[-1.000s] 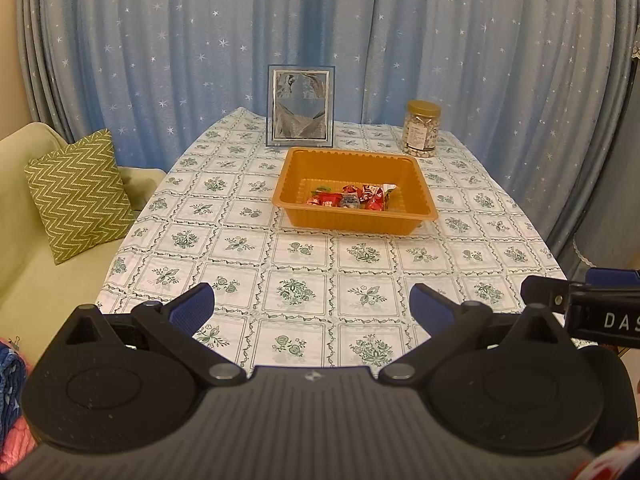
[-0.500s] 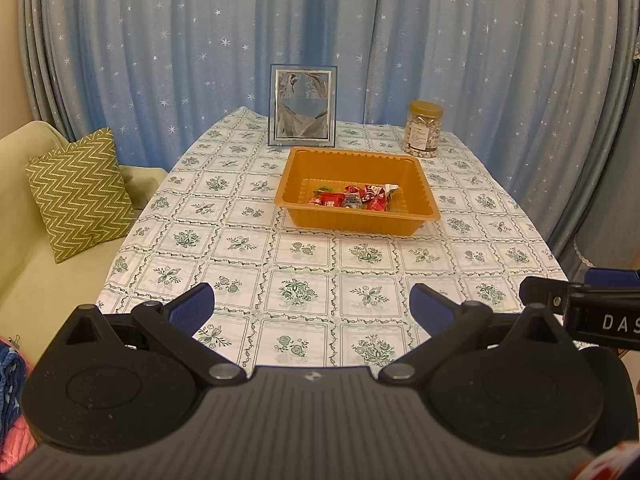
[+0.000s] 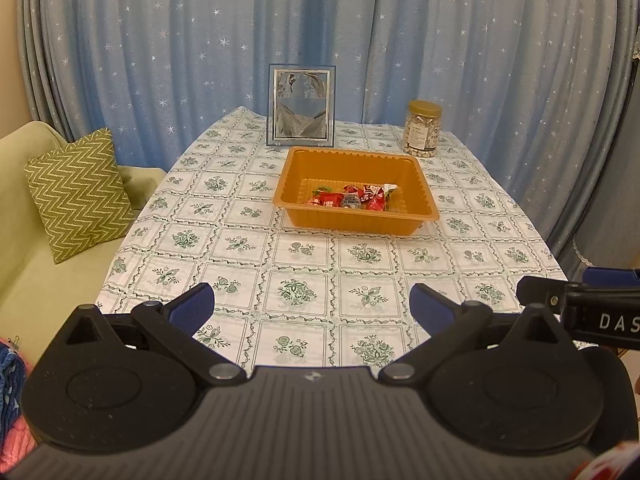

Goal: Organize snacks

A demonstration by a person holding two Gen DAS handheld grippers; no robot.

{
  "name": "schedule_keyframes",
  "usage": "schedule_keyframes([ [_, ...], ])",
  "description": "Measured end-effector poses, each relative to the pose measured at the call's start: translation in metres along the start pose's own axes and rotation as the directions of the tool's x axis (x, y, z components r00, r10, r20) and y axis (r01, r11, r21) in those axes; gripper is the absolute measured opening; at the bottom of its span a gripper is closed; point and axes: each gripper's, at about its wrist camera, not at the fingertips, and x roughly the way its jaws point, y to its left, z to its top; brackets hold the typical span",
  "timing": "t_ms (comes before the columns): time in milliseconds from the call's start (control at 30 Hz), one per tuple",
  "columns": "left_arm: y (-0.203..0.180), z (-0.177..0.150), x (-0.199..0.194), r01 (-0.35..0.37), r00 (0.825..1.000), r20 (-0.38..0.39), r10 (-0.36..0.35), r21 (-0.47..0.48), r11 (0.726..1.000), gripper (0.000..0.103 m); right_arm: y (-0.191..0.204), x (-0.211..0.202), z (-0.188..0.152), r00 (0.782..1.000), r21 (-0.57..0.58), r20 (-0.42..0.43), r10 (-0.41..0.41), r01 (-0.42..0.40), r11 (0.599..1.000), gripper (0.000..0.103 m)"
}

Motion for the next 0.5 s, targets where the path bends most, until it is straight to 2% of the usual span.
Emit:
schedule_keyframes([
  [500, 0.0003, 0.0, 0.0017, 0.003, 1.0, -0.003, -0.003, -0.001, 1.0, 0.103, -0.0001, 0.0008, -0.0005, 1.0, 0.001, -0.001, 0.0, 0.0, 1.0, 0.083],
])
